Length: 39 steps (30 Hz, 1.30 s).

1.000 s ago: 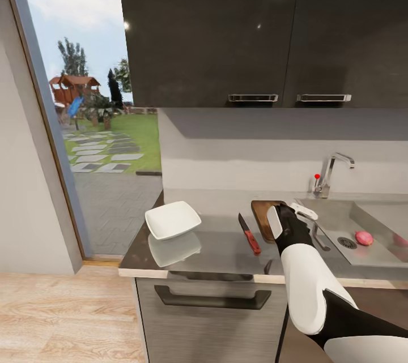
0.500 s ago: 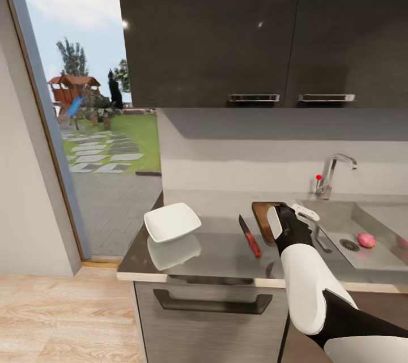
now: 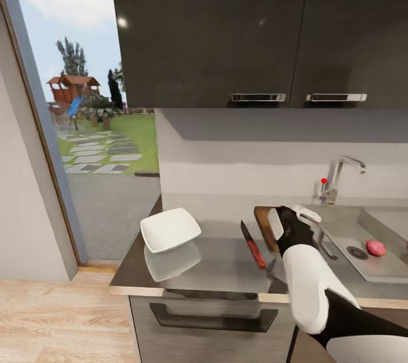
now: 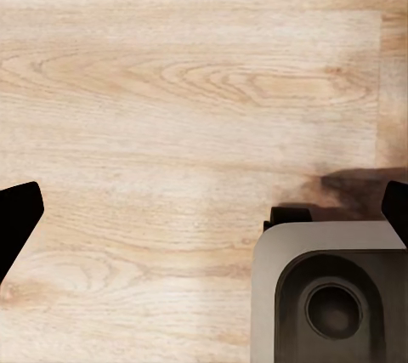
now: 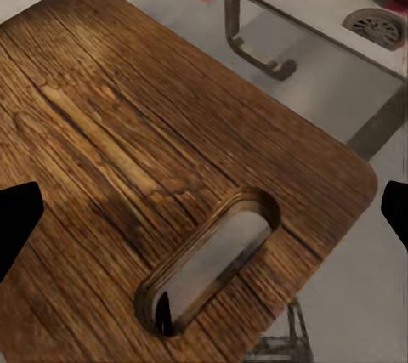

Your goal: In the kitchen, take the Vidalia onion out of the sink, dice it on the chopping board with the paring knife, put the diced onion into the bowl on the countertop, then place both the paring knife and the chopping board into the sink.

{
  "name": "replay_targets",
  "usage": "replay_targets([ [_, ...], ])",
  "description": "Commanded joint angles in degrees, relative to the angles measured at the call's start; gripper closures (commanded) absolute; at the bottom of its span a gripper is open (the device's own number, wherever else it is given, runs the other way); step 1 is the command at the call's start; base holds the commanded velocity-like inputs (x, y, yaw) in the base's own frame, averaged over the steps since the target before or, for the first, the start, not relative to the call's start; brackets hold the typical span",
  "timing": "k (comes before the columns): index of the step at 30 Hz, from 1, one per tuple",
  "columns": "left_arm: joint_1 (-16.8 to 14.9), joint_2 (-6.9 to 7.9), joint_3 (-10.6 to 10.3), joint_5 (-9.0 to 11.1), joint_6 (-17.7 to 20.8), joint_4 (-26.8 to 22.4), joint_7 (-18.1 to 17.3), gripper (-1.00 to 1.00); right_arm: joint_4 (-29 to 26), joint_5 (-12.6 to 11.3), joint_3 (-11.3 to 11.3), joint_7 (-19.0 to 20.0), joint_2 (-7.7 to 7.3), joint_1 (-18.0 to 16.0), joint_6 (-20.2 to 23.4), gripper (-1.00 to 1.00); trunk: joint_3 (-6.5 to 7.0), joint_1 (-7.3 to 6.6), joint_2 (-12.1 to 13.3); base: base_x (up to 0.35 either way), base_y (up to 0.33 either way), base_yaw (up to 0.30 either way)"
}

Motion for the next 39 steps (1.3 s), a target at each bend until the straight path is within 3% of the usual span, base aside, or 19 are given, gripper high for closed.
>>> replay_targets([
  [1,0.0,0.0,0.0,0.0,-0.1,0.0,0.1,-1.0,0.2,0.3,-0.2,0.0,-0.36,0.0,0.3,-1.0,-0.07,0.01,0.0,0.009,0.0,0.0],
  [4,0.0,0.0,0.0,0.0,0.0,0.0,0.1,-1.0,1.1,0.3,-0.7,0.0,-0.99,0.0,0.1,-1.0,-0.07,0.01,0.0,0.005,0.0,0.0],
  [7,0.0,0.0,0.0,0.0,0.0,0.0,0.1,-1.0,1.8,0.4,-5.3,0.0,-1.84,0.0,-0.4,-1.0,-0.07,0.01,0.0,0.001,0.0,0.0],
  [12,0.0,0.0,0.0,0.0,0.0,0.0,0.1,-1.0,1.9,0.4,-7.7,0.0,-2.16,0.0,-0.5,-1.0,-0.07,0.01,0.0,0.0,0.0,0.0],
  [25,0.0,0.0,0.0,0.0,0.0,0.0,0.1,-1.0,2.0,0.4,-8.3,0.0,-2.34,0.1,-0.5,-1.0,-0.14,0.01,0.0,0.0,0.0,0.0],
  [39,0.0,0.0,0.0,0.0,0.0,0.2,0.1,-1.0,2.0,0.4,-8.4,0.0,-2.36,0.3,-0.6,-1.0,-1.23,0.01,0.0,0.0,0.0,0.0],
])
